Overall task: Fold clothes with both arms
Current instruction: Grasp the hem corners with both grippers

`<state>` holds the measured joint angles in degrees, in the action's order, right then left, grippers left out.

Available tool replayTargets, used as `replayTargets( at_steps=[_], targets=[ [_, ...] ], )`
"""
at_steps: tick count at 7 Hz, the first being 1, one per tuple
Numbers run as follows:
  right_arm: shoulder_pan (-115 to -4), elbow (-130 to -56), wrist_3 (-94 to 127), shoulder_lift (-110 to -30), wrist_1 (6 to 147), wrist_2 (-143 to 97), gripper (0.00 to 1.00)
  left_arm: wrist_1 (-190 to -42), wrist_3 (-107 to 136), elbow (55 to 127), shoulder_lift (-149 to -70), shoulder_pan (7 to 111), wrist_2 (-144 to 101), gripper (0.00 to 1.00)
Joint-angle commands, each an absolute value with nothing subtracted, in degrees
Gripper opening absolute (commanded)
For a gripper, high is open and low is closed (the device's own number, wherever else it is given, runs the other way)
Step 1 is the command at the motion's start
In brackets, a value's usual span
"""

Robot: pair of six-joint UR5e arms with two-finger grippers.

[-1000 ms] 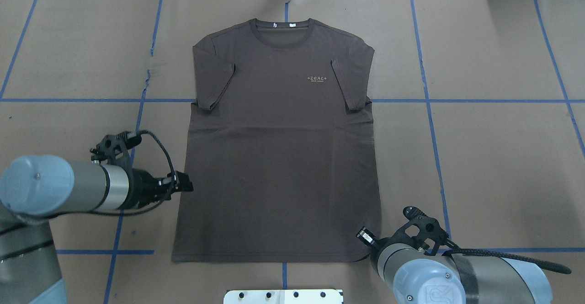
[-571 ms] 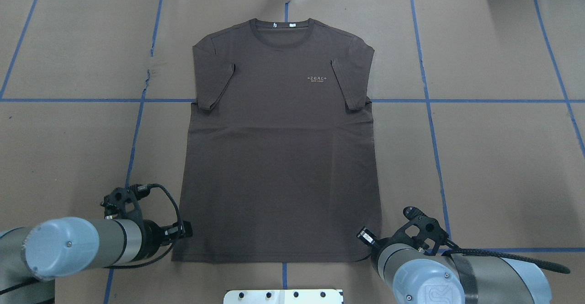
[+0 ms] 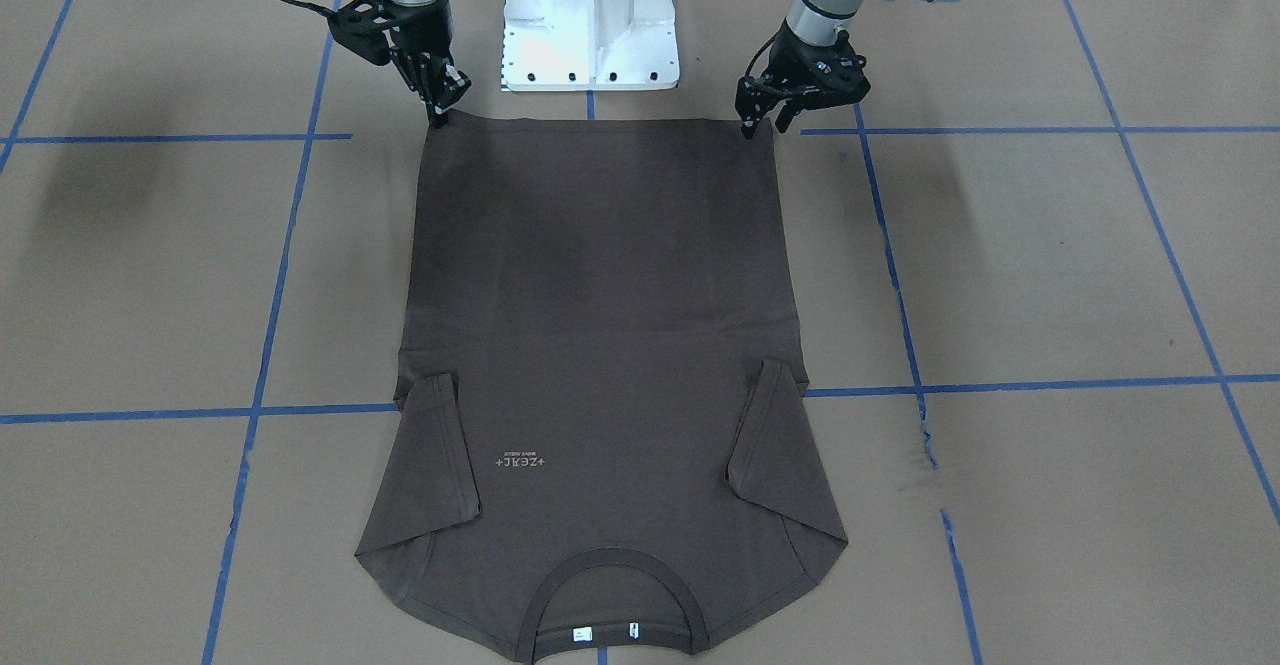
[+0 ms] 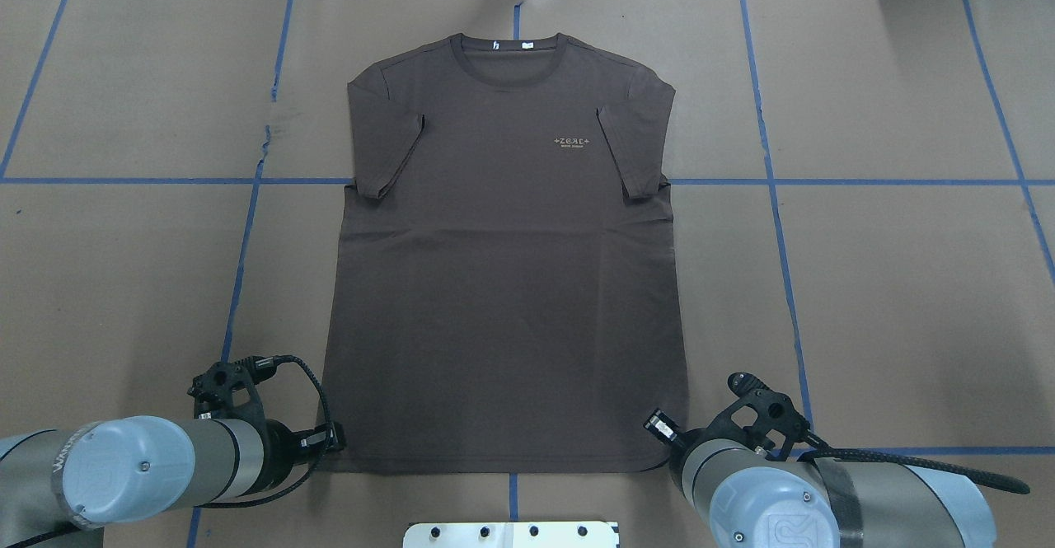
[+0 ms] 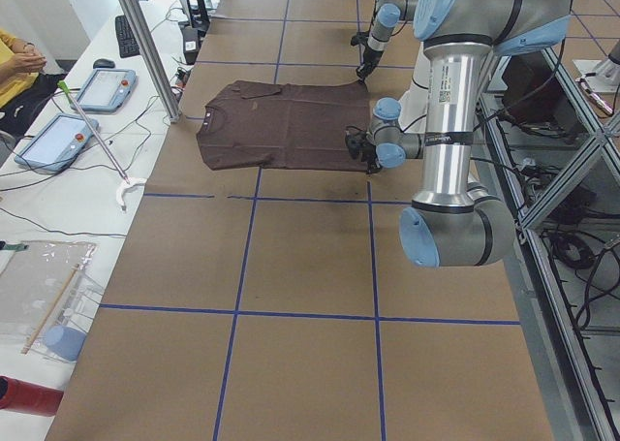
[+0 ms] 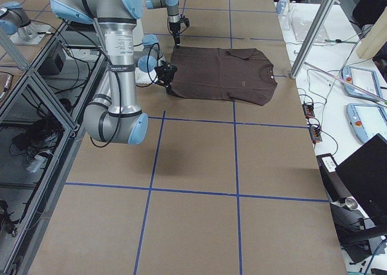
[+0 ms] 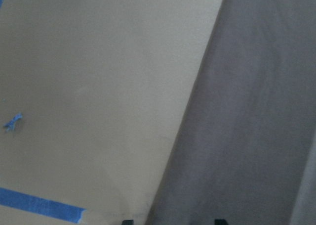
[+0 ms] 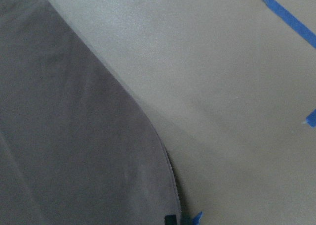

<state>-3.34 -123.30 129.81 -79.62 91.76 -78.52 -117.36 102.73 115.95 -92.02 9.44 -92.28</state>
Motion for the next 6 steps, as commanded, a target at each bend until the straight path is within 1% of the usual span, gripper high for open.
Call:
replayTargets(
  at_steps=[1, 2, 4, 5, 6],
  targets=[
    [-3.34, -123.22, 129.81, -79.72, 91.76, -78.49, 0.0, -117.16, 103.27, 116.02, -92.11, 8.71, -92.46, 0.0],
    [-3.17, -123.05, 129.81, -79.72, 91.76, -78.49, 0.0, -117.16, 104.14, 116.36, -92.2, 8.35, -92.46, 0.0],
    [-3.25, -123.74, 129.9, -79.45, 91.76, -78.49, 0.0, -116.55, 104.76, 120.05, -92.11, 7.38, -92.81, 0.0],
    [-2.38, -126.45, 129.99, -80.32, 92.28, -78.57, 0.0, -116.54, 105.55, 121.62, -91.5, 7.38, -92.81, 0.0],
    [-0.2, -131.09, 130.34, -80.51, 98.46, -78.57, 0.0, -116.54, 111.39, 121.99, -91.58, 5.47, -92.2, 0.0]
  ],
)
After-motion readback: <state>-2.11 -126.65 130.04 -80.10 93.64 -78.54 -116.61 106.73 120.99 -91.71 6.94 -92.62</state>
